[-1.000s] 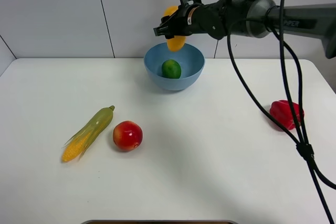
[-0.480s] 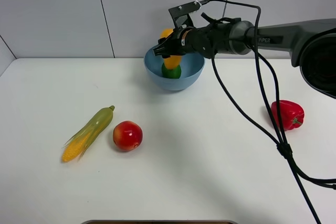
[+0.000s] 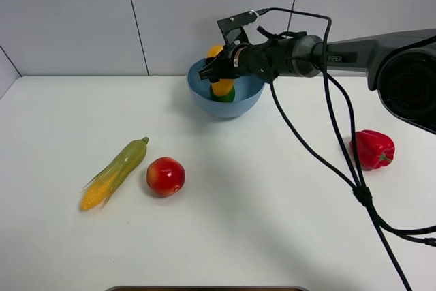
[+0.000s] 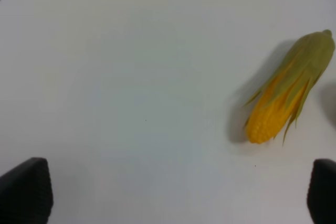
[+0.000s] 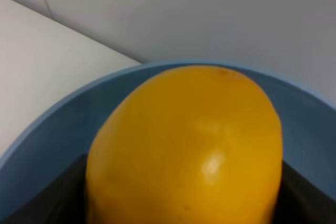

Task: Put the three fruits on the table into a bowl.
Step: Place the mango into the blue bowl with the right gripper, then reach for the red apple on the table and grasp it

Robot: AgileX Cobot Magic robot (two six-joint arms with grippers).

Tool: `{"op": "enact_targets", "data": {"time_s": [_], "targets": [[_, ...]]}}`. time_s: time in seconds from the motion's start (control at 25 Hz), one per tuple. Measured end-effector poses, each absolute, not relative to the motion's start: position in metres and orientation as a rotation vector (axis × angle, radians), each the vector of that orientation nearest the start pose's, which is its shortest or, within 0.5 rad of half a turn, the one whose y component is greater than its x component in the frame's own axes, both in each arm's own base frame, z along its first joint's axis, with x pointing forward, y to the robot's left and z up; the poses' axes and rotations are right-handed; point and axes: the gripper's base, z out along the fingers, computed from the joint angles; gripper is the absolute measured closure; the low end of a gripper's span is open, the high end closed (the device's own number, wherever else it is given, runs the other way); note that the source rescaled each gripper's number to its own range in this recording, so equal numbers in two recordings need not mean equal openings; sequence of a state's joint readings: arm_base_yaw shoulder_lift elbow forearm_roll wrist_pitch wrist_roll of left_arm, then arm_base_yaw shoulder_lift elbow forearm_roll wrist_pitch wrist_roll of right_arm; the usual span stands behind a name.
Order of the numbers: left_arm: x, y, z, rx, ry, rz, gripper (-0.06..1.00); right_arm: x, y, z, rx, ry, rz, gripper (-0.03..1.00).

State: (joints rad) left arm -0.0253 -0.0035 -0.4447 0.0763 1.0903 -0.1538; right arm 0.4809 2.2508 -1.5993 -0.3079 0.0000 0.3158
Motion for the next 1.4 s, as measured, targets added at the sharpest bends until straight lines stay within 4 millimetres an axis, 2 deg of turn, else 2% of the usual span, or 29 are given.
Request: {"op": "enact_targets", "data": {"time_s": [0.12,0.16,0.2,0.32,0.4,0.44,0.56,0.68,0.84,1.04,1.24,1.4], "targets": [[-0.001,0.006,0.26,-0.139,2.119,-0.013,-0.06,0.45,0.235,0.154,-0.503,2.089,0.286,0.96],[-0.001,0.006,0.26,-0.139,2.119,-0.013,-0.06,0.45,0.235,0.154,-0.503,2.089,0.286,0.94],[-0.001,0.006,0.26,-0.139,2.119,-0.013,-0.06,0.45,0.235,0.154,-0.503,2.089,0.286,0.87],[-0.001,0.006,0.26,-0.139,2.119,-0.013,-0.06,0.451,0.235,0.155,-0.503,2.08,0.291,0.41],[-0.001,0.006,0.26,-0.139,2.119,-0.013,-0.06,0.451,0.236,0.156,-0.501,2.07,0.298,0.19],[-0.001,0.006,0.26,-0.139,2.119,-0.013,-0.06,0.451,0.236,0.156,-0.498,2.069,0.3,0.14],[-0.001,0.006,0.26,-0.139,2.119,-0.013,-0.06,0.45,0.235,0.161,-0.482,2.072,0.304,0.07],[-0.001,0.006,0.26,-0.139,2.119,-0.013,-0.06,0.447,0.235,0.176,-0.473,2.083,0.296,0.05],[-0.001,0.006,0.26,-0.139,2.119,-0.013,-0.06,0.436,0.233,0.215,-0.465,2.069,0.284,0.05],[-0.001,0.006,0.26,-0.139,2.119,-0.013,-0.06,0.414,0.22,0.288,-0.43,2.003,0.278,0.05],[-0.001,0.006,0.26,-0.139,2.119,-0.013,-0.06,0.376,0.196,0.367,-0.429,1.9,0.236,0.05],[-0.001,0.006,0.26,-0.139,2.119,-0.013,-0.06,0.336,0.171,0.424,-0.438,1.829,0.185,0.05]]}}
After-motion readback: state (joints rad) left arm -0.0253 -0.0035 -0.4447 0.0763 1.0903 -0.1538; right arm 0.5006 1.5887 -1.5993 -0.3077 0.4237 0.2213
